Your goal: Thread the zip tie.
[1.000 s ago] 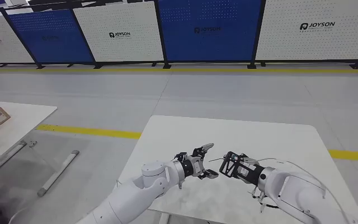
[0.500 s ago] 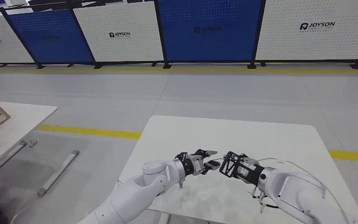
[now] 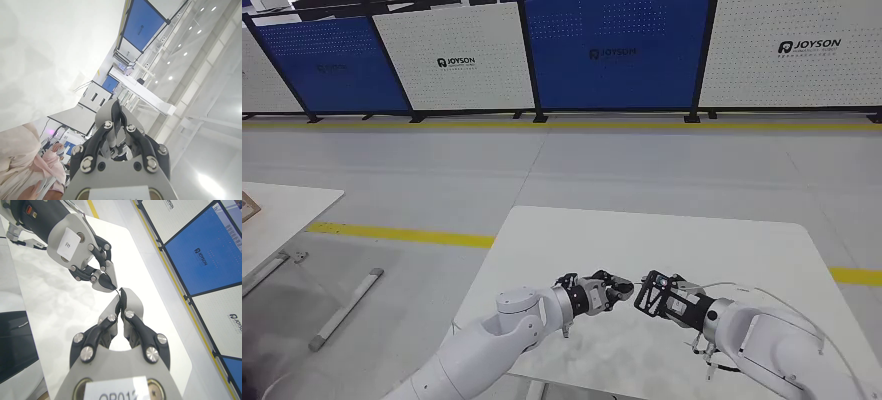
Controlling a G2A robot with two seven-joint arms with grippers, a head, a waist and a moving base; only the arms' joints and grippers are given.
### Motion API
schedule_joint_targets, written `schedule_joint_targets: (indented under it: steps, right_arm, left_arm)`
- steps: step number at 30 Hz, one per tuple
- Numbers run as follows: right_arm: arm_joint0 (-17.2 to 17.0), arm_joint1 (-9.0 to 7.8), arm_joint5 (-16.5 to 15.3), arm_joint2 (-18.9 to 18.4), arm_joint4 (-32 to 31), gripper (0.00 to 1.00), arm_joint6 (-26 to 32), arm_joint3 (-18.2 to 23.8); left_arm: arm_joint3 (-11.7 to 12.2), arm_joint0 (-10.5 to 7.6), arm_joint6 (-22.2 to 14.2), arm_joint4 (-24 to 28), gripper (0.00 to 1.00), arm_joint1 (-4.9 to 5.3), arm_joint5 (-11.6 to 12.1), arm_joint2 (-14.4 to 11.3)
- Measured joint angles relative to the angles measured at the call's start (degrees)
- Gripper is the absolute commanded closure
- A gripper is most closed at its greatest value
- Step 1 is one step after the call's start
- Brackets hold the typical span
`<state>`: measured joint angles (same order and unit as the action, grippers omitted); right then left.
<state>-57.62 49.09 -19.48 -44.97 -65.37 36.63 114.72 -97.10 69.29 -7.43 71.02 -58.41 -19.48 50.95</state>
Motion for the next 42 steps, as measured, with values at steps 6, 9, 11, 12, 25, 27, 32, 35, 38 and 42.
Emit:
schedule_joint_targets:
  steps: [6, 9, 11, 12, 25, 27, 32, 35, 38, 42]
  right_arm:
    - [-0.61, 0.06, 0.13, -0.26, -0.36, 0.00, -0.90, -0.24]
    - [-1.44, 0.12, 0.11, -1.13, -0.48, 0.00, -1.37, -0.42]
    - [-2.07, 0.11, 0.16, -1.98, -0.10, 0.00, -1.50, -0.42]
    - [-2.41, 0.07, 0.15, -2.45, 0.17, 0.00, -1.52, -0.46]
    - [-9.41, -1.21, -0.09, -15.09, 25.34, 0.00, 1.46, -5.78]
    - [-8.79, -1.11, -0.07, -14.88, 29.18, 0.00, 3.53, -6.21]
    - [-8.58, -1.08, 0.00, -14.73, 29.85, 0.00, 3.87, -6.16]
    - [-8.59, -1.08, 0.00, -14.73, 29.85, 0.00, 3.86, -6.16]
    - [-8.59, -1.08, 0.00, -14.73, 29.86, 0.00, 3.87, -6.16]
    - [-8.59, -1.08, 0.00, -14.73, 29.86, 0.00, 3.87, -6.16]
  left_arm:
    - [-0.20, 0.37, -0.24, -0.66, 1.00, 0.00, 0.00, 0.06]
    - [-0.04, 0.26, -0.21, -0.82, 1.00, -0.09, 0.00, -0.09]
    - [0.01, 0.10, 0.17, -1.24, 1.00, -0.17, 0.09, -0.11]
    - [-0.05, 0.09, 0.46, -1.66, 1.00, -0.21, 0.30, -0.07]
    - [-1.92, 3.01, 7.82, -25.51, 1.00, -0.48, 10.22, -2.97]
    - [-1.85, 3.32, 8.65, -27.33, 1.00, -0.70, 10.91, -3.44]
    - [-1.74, 3.52, 8.38, -26.48, 1.00, -0.87, 10.87, -3.54]
    - [-1.74, 3.51, 8.38, -26.51, 1.00, -0.86, 10.87, -3.54]
    - [-1.74, 3.51, 8.39, -26.52, 1.00, -0.86, 10.87, -3.54]
    - [-1.73, 3.53, 8.49, -26.68, 1.00, -0.87, 11.03, -3.51]
